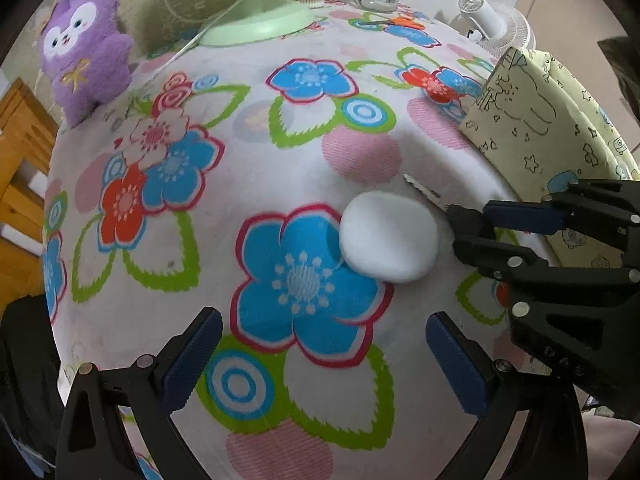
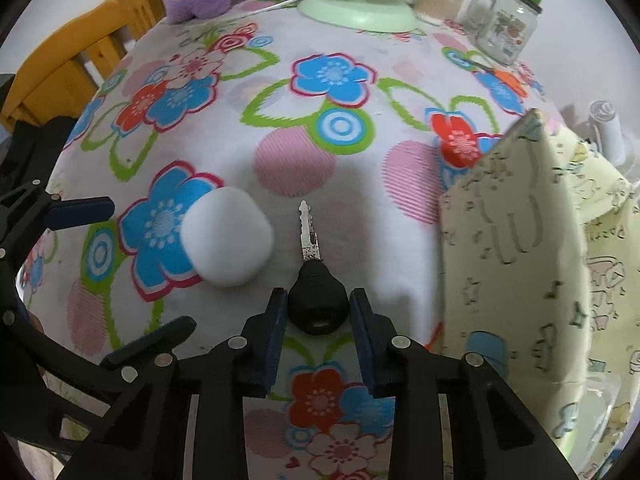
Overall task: Organize rigid objects
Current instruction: 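Grasp the black car key by its head with the right tool, then grasp the white rounded object with the left tool while the right tool holds the key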
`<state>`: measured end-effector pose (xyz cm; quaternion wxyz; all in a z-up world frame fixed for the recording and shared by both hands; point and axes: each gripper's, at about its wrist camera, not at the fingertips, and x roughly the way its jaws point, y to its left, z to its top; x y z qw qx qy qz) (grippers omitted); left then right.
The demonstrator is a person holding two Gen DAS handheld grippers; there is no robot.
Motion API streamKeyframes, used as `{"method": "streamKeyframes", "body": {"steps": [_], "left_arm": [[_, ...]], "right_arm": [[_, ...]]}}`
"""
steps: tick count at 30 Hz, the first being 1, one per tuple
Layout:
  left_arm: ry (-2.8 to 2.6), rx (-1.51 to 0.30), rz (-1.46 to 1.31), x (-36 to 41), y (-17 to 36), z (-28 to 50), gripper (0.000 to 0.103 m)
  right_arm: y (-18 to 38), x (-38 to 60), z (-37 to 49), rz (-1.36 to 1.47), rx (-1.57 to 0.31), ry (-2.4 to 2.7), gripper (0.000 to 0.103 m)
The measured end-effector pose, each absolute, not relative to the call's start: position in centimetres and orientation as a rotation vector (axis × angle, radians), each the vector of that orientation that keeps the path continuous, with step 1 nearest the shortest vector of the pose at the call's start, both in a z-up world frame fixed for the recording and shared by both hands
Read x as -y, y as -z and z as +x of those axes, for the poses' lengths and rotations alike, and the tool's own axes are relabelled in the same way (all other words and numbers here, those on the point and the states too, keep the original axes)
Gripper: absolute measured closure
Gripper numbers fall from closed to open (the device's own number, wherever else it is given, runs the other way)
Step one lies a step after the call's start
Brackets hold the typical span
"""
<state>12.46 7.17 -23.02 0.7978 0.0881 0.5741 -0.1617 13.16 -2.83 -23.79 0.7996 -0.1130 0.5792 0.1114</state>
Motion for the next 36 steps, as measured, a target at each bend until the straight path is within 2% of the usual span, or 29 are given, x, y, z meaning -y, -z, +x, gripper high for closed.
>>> {"method": "streamKeyframes", "body": {"steps": [8,17,20,22,24,36], "left_arm": [[0.445,-1.192,0.379,-4.7,23.2,14.2,0.001],[0.548,-1.142,0.502,-2.5,23.8,14.4,0.006],[0.581,-1.130,0.494,-2.2,23.7,14.5,0.021],[0.614,-1.137,0.473,-1.9,23.6,14.3,0.037],[0.621,-1.150,0.460,-1.9,23.6,14.2,0.045],[0.496,-1.190,0.360,-3.9,22.7,12.1,0.046]], "right_arm": [[23.5,4.4,12.8,-0.179,-1.220,-0.139,0.069],[23.5,5.3,12.2,-0.110,-1.245,-0.101,0.068],[23.4,5.5,12.4,-0.076,-1.251,-0.088,0.068],[23.3,5.8,12.4,-0.050,-1.254,-0.087,0.068],[23.2,5.9,12.5,-0.036,-1.259,-0.085,0.068],[22.4,5.2,11.8,-0.066,-1.265,-0.086,0.068]]}}
